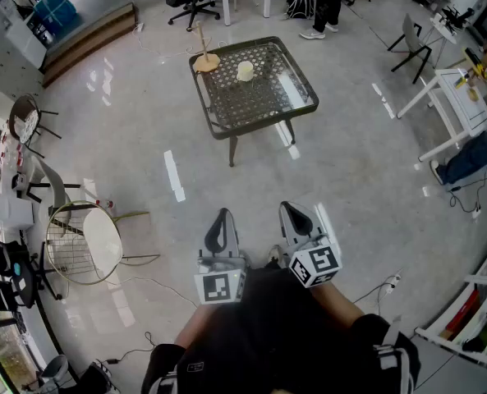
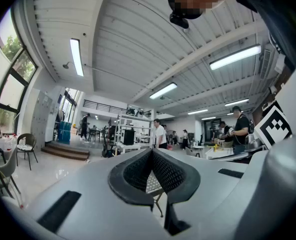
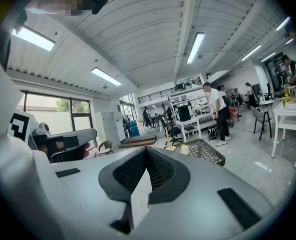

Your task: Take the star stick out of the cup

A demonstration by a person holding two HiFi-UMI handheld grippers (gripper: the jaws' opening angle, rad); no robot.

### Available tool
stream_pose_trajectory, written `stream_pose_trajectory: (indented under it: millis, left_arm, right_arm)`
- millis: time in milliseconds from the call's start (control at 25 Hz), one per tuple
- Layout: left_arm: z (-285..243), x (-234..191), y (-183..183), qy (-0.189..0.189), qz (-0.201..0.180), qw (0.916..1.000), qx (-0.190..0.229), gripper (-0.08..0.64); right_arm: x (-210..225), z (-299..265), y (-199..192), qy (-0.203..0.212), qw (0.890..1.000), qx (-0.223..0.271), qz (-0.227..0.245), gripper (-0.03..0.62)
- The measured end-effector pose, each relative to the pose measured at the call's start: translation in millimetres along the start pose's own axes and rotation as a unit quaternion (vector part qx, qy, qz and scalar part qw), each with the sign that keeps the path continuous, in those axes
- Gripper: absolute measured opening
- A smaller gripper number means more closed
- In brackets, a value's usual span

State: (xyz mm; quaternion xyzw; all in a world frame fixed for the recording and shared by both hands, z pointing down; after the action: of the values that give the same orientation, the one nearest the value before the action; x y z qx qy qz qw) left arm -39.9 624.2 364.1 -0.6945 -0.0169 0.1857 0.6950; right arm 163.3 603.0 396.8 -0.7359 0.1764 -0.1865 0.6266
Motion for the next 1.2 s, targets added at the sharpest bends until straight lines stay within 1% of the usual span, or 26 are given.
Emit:
stream_pose_trajectory:
  millis: [280,520,720,920,1080,1200]
  left_arm:
    - [2,9,1,0.0,-0.006,1.0,0.005,0.015]
    - [3,17,1,0.004,-0.006,1.0,0.002,0.015]
    - [-2,29,-2,0.01,-0.006,0.9999,-0.001,0.015]
    - [-8,44,-4,0.017,-0.008,0.9998,0.0,0.015]
    - [-11,58,-11,0.028,-0.017,0.9994,0.011,0.015]
    - [-14,66,-18,0.039,-0.023,0.9989,0.007,0.015]
  right_arm:
    - [3,6,1,0.005,1.0,0.006,0.001,0.009]
    - [8,10,1,0.009,1.0,0.007,-0.014,0.01]
    - [20,15,1,0.018,1.0,0.013,-0.014,0.01]
    - [35,17,-1,0.025,1.0,0.009,-0.014,0.01]
    - [51,20,-6,0.035,0.999,0.015,-0.014,0.01]
    - [65,17,-9,0.043,0.999,0.018,-0.013,0.011]
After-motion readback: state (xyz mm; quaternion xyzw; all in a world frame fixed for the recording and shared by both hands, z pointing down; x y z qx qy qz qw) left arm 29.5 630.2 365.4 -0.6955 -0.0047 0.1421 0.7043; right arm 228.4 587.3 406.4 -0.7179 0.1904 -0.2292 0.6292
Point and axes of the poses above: the fingertips, and each gripper's own axes: z backward along the fingers, x to its right, y out of its top, the point moved 9 cm from there along z, backward along the fingers, and after that the axes turned 9 degrees about z, right-handed, at the moved point
